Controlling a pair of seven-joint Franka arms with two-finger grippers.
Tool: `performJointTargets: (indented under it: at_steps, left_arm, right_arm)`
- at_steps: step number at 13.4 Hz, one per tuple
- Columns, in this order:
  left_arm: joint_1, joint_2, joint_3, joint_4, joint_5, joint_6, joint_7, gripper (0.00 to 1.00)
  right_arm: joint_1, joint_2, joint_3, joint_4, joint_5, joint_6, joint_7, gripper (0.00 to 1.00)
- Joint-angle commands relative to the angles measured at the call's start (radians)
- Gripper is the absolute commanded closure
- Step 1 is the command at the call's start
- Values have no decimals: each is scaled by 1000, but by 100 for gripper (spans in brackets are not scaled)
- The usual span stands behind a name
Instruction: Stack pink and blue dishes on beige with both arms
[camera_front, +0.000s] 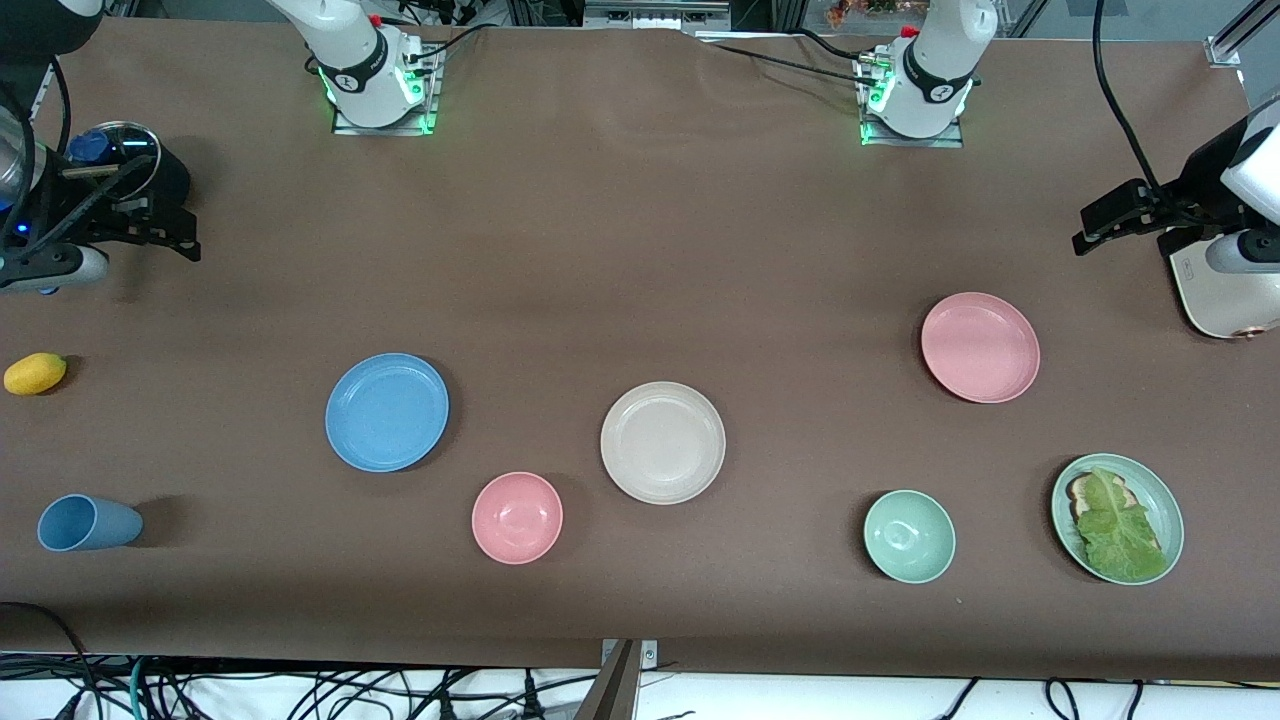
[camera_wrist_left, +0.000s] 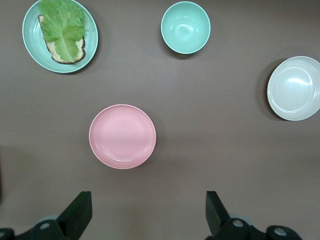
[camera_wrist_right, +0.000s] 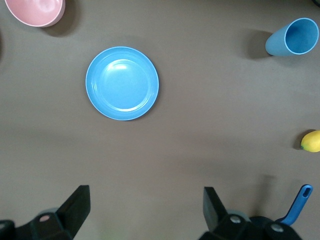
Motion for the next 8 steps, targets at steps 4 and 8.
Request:
performJointTargets:
  at_steps: [4,8]
  left_arm:
    - [-8,3,11,22,-26,-14,-4,0]
    - [-8,3,9,22,-24,-14,-7,0]
  right_arm:
    - [7,-15,5,4,-17,-25,50,0]
    - [-1,12,2,7,-35,-18,48,0]
